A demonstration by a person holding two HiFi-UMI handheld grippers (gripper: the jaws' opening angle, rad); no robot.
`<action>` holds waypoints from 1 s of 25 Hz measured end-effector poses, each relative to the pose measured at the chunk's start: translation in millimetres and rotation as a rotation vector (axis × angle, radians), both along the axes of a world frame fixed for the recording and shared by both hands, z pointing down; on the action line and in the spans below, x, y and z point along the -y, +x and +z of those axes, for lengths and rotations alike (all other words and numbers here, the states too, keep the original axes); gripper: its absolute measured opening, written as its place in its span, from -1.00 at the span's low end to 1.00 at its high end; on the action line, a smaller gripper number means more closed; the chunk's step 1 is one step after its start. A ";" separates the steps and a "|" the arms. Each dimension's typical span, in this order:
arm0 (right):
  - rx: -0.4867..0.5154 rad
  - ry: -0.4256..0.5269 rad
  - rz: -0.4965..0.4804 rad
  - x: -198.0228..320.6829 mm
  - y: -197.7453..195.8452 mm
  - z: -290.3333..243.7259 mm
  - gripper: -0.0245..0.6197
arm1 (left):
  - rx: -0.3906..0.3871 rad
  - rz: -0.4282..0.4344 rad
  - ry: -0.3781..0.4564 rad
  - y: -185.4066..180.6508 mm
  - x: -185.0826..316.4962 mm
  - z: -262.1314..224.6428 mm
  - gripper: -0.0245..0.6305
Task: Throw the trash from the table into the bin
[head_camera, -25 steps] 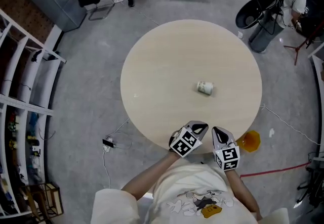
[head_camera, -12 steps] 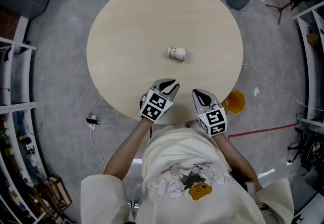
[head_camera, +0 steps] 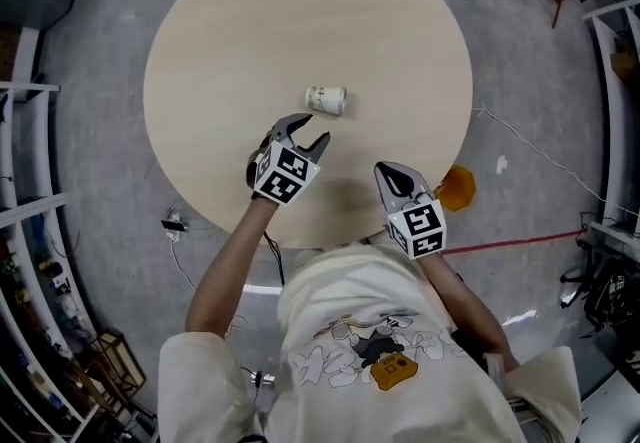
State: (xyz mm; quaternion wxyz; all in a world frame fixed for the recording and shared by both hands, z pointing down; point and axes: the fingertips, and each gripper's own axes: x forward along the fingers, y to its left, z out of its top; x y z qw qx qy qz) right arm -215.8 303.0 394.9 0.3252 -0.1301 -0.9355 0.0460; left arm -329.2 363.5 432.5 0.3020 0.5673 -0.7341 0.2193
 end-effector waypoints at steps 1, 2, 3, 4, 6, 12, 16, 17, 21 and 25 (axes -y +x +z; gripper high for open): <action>-0.007 -0.007 -0.002 4.9 -2.6 2.0 -0.90 | 0.020 0.012 -0.027 -7.6 2.2 3.7 -0.31; -0.013 -0.013 -0.004 10.4 -5.6 3.9 -0.90 | 0.039 0.027 -0.053 -15.5 4.8 7.6 -0.29; -0.019 -0.019 -0.006 15.9 -8.9 6.0 -0.90 | 0.057 0.044 -0.080 -23.1 7.5 11.9 -0.27; -0.024 -0.025 -0.007 21.0 -12.1 8.4 -0.90 | 0.073 0.065 -0.107 -30.2 9.8 16.7 -0.25; -0.038 -0.037 -0.011 28.8 -16.9 13.4 -0.90 | 0.099 0.122 -0.163 -40.1 12.5 26.4 -0.23; -0.068 -0.073 -0.014 47.5 -31.1 20.7 -0.90 | 0.172 0.375 -0.325 -49.4 12.3 49.1 -0.16; -0.090 -0.107 -0.007 58.7 -37.4 29.1 -0.90 | 0.192 0.569 -0.415 -42.4 16.0 66.5 -0.07; -0.094 -0.113 -0.007 59.2 -39.3 30.8 -0.90 | 0.196 0.613 -0.435 -41.9 16.1 70.6 -0.06; -0.105 -0.138 -0.009 56.7 -48.8 36.7 -0.90 | 0.195 0.727 -0.487 -50.8 17.3 86.1 -0.04; -0.106 -0.139 0.000 57.6 -54.2 40.0 -0.90 | 0.165 0.799 -0.526 -61.1 20.7 101.6 -0.04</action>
